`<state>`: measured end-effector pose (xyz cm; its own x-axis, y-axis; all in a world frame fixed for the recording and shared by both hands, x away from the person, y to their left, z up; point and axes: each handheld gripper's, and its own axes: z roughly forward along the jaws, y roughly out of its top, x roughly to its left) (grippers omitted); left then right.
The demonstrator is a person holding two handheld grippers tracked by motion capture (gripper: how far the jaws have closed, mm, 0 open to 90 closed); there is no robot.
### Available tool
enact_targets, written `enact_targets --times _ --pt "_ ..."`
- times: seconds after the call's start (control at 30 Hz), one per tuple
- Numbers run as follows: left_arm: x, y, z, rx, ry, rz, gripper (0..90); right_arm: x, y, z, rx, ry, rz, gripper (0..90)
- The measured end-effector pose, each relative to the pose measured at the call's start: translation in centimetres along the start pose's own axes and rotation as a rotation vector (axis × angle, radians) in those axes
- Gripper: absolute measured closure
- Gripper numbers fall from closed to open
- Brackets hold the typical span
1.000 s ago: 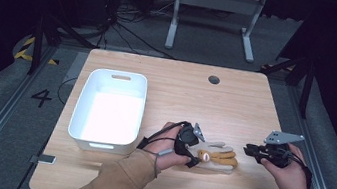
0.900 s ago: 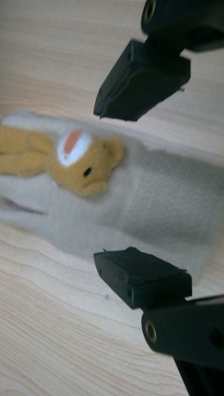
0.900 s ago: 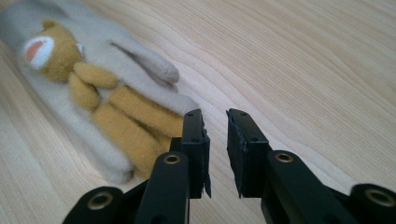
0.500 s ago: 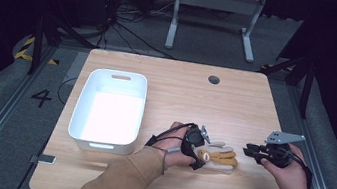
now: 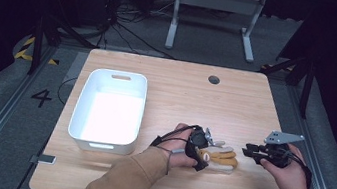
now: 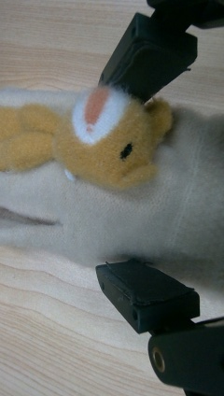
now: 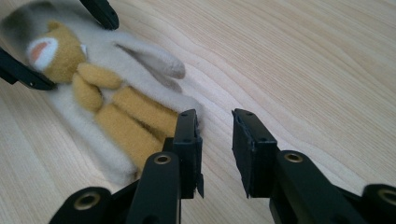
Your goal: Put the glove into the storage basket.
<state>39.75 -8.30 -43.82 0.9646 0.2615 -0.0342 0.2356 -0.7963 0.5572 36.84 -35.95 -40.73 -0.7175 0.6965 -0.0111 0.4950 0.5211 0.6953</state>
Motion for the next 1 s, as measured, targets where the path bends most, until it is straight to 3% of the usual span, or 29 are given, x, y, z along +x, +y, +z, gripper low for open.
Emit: enact_targets --times 0.23,0.67,0.87,1.0 --pt "0.1 0.0 0.9 0.011 -0.006 -0.004 15.7 0.0 0.0 0.0 -0.005 -0.003 0.002 70.7" --pt "-0.1 -0.2 1.6 0.04 0.007 0.04 14.3 -0.1 -0.1 0.1 -0.002 -0.003 0.005 69.3" --pt "0.0 -0.3 1.4 0.02 -0.004 0.053 22.5 -0.1 -0.2 0.2 -0.002 -0.004 0.009 68.9" --pt "-0.1 -0.3 1.1 0.028 -0.003 0.053 34.3 -0.1 -0.2 0.2 -0.002 -0.012 0.009 68.9"
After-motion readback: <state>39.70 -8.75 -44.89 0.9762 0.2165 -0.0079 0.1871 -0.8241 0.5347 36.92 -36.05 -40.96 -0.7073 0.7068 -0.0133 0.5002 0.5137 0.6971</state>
